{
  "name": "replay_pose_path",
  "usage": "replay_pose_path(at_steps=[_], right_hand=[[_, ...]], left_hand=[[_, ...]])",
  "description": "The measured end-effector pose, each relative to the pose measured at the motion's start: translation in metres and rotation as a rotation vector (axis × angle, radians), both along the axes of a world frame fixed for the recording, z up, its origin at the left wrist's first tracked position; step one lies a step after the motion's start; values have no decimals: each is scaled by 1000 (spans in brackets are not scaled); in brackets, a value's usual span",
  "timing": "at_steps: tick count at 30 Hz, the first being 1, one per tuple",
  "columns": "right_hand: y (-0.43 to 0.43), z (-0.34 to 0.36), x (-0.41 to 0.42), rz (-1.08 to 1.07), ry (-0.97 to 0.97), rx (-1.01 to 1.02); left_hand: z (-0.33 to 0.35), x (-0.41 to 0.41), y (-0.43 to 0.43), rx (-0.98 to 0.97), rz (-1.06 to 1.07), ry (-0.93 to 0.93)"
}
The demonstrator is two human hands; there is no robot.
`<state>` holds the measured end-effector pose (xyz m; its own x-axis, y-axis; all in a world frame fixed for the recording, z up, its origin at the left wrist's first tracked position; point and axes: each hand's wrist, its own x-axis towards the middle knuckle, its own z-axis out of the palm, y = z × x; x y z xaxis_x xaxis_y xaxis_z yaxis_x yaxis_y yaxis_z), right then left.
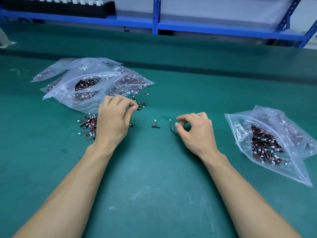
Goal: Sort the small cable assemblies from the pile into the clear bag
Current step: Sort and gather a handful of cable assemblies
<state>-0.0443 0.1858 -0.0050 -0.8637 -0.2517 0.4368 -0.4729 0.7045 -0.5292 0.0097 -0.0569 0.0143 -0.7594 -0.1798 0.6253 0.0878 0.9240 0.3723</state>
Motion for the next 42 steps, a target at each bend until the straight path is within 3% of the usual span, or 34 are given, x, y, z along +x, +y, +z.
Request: replay_pose_path(at_steps=[7, 16, 33, 42], right_hand=[[1, 0, -1, -4, -20, -7], [1, 1, 0, -16, -27, -10], [5, 3, -2, -41, -57, -14], [10, 6, -4, -86, -99, -45]], left_hand=[[1, 2, 9, 124, -102, 57], [-11, 2, 32, 519, -71, -218], [-12, 0, -15, 410, 117, -290], [-10, 3, -22, 65, 58, -398]])
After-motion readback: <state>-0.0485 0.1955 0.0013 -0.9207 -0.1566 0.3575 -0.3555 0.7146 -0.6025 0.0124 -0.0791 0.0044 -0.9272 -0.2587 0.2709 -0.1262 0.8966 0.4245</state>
